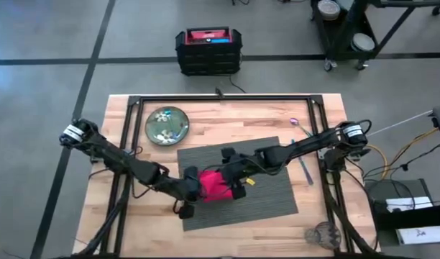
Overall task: Set table place
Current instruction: Fold the red table napkin
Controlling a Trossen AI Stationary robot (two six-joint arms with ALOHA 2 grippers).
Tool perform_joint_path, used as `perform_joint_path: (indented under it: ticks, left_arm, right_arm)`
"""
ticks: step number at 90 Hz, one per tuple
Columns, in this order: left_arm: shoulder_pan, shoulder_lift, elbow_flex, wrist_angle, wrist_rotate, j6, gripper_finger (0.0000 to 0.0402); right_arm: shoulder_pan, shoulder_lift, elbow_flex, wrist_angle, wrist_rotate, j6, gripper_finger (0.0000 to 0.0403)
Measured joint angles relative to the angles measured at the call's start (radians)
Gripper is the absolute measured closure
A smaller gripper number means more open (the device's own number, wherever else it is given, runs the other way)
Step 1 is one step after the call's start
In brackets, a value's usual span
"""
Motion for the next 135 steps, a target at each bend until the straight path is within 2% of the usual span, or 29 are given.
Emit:
perform_joint_path:
  ticks: [18, 33, 56, 72, 91, 113, 123, 135]
  left_arm:
    - [0.007, 0.045, 0.005, 0.008, -0.002, -0.021, 0.0401]
    - [0.009, 0.047, 0.006, 0.026, 0.013, -0.026, 0.0401]
    - [-0.009, 0.031, 0.006, 0.023, 0.016, -0.021, 0.0401]
    - [-0.008, 0.030, 0.006, 0.026, 0.015, 0.000, 0.0401]
    - [-0.009, 0.030, 0.006, 0.010, 0.015, 0.000, 0.0401]
    - [-0.009, 0.030, 0.002, -0.023, 0.015, 0.000, 0.0402]
    - [-0.009, 0.029, -0.004, -0.024, 0.015, -0.003, 0.0402]
    - [-0.009, 0.029, -0.013, -0.038, 0.015, -0.010, 0.0402]
  right_arm:
    - [-0.001, 0.059, -0.002, 0.024, -0.101, 0.052, 0.0183]
    - [-0.008, 0.100, 0.007, -0.007, -0.102, 0.026, 0.0170]
    - [-0.106, 0.054, 0.009, -0.043, -0.118, 0.045, 0.0173]
    - [-0.160, 0.152, 0.007, 0.044, -0.352, 0.116, 0.0180]
    - [-0.146, 0.224, 0.017, 0.115, -0.628, 0.186, 0.0180]
    - [-0.076, 0.188, 0.022, 0.121, -0.818, 0.282, 0.0185]
    - [-0.012, 0.187, 0.020, 0.093, -0.808, 0.284, 0.0192]
    - [0.066, 0.186, 0.018, 0.013, -0.675, 0.259, 0.0200]
